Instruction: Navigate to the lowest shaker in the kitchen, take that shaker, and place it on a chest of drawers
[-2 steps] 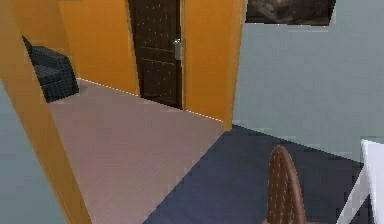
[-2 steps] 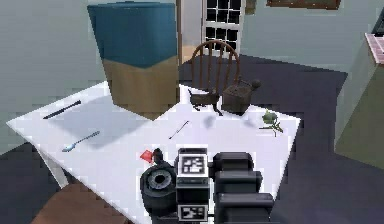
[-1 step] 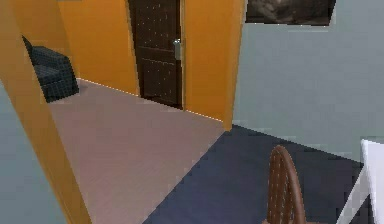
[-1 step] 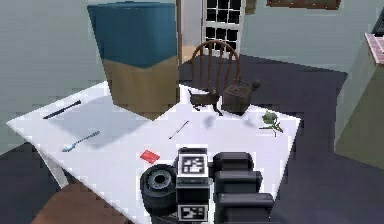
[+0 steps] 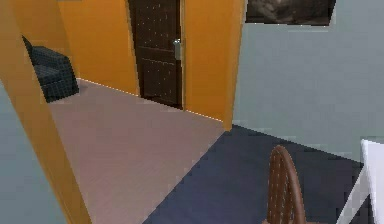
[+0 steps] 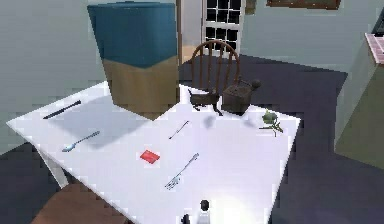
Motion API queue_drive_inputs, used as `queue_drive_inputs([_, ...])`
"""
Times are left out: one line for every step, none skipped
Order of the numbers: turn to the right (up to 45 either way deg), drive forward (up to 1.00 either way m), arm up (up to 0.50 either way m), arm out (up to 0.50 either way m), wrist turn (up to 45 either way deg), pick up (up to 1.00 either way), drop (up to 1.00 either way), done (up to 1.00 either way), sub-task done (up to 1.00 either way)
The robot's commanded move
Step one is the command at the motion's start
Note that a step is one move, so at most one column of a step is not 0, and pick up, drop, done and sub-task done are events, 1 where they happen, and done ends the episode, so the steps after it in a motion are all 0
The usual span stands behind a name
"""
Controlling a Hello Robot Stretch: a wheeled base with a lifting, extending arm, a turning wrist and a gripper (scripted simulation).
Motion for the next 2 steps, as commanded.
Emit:
queue_drive_inputs([0.0,0.0,0.0,0.0,0.0,1.0,0.0,0.0,0.0])
queue_drive_inputs([0.0,0.0,0.1,0.0,0.0,0.0,0.0,0.0,0.0])
